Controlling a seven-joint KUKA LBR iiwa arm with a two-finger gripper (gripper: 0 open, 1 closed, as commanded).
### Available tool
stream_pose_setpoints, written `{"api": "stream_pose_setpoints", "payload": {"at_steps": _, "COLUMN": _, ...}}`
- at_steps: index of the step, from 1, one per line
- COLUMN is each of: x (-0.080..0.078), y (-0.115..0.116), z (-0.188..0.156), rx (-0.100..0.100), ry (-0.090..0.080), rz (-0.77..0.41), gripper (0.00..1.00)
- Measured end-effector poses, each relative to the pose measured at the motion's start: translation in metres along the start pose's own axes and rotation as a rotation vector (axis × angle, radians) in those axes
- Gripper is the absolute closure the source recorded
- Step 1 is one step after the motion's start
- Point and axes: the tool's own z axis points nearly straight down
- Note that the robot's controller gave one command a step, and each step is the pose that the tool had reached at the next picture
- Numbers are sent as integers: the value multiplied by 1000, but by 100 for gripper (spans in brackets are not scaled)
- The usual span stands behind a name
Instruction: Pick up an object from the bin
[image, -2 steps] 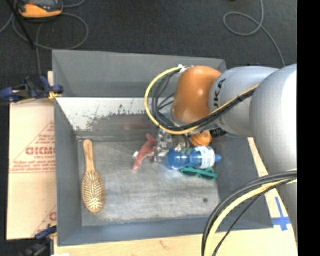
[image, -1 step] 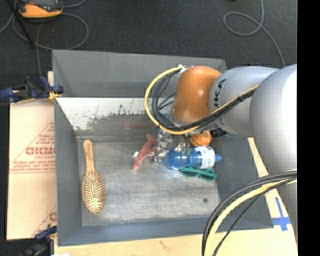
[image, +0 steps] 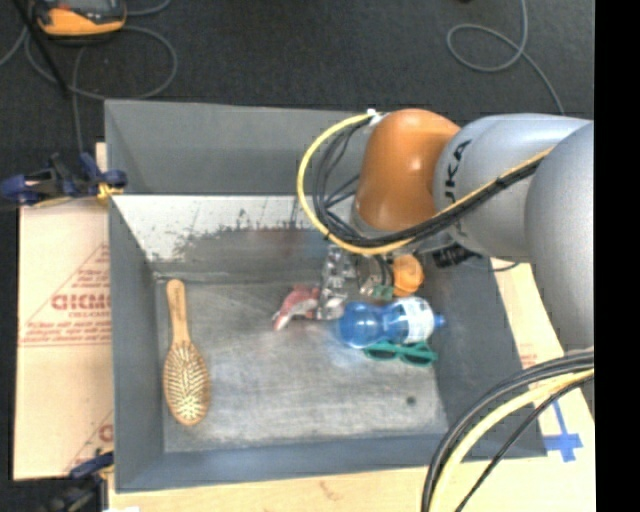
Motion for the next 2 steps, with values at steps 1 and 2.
{"api": "stream_pose_setpoints", "payload": {"at_steps": 1, "x": -9, "y": 4, "z": -32, "rx": 2, "ry": -10, "rz": -26, "gripper": 100}}
{"api": "stream_pose_setpoints", "payload": {"at_steps": 2, "x": 19, "y": -11, "z": -107, "rx": 1, "ry": -2, "rz": -28, "gripper": 100}}
